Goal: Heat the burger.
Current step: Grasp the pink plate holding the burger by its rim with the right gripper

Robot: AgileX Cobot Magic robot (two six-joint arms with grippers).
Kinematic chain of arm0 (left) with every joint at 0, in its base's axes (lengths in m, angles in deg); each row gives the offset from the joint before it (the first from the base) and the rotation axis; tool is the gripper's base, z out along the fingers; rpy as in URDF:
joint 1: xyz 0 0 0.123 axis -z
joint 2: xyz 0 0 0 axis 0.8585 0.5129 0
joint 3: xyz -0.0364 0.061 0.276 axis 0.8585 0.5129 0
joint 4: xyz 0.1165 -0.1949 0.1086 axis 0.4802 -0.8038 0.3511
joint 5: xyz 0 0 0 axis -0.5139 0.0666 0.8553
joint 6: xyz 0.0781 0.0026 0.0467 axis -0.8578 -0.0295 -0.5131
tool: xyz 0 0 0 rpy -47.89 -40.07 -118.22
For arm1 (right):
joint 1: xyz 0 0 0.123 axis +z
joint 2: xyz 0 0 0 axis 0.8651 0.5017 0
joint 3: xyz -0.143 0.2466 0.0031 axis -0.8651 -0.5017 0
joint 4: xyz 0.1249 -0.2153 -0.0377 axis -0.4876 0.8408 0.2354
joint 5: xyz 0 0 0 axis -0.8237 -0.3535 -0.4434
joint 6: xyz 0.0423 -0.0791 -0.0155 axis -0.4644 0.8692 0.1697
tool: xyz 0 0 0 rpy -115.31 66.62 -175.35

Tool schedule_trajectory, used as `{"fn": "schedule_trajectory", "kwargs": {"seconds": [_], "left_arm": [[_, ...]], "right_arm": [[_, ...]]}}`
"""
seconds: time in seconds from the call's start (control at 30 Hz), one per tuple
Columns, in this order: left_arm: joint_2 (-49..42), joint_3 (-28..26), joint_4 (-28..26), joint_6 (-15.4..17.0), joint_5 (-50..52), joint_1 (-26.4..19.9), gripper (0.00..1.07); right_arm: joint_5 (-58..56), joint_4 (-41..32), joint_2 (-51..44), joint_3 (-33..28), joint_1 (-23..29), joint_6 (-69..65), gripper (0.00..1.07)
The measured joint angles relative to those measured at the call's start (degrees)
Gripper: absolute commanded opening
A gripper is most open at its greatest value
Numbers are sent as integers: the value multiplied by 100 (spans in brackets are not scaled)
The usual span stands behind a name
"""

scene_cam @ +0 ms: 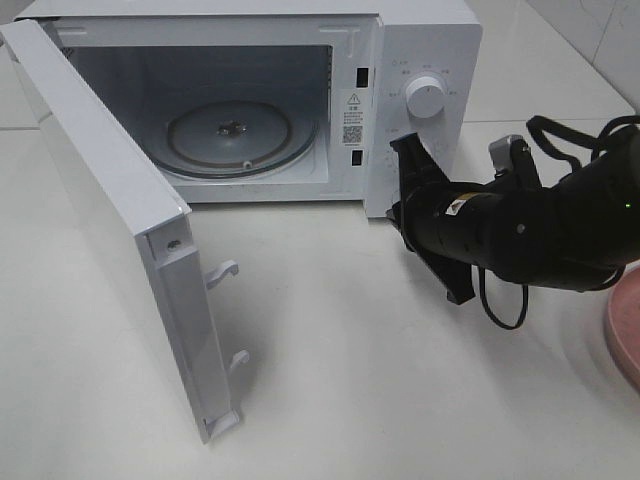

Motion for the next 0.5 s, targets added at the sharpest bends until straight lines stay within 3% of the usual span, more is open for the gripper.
{"fn": "schedule_trajectory", "kwargs": {"seconds": [0.2,0.33,0.5], "left_arm": [[0,0,0,0,0,0,98],[0,0,0,0,0,0,98],[0,0,0,0,0,0,98]], "right_arm": [[-728,751,-413,-74,0,327,0],[-1713,1473,-785,-80,0,814,1],[-2779,1885,-1140,-80,0,1621,1]]}}
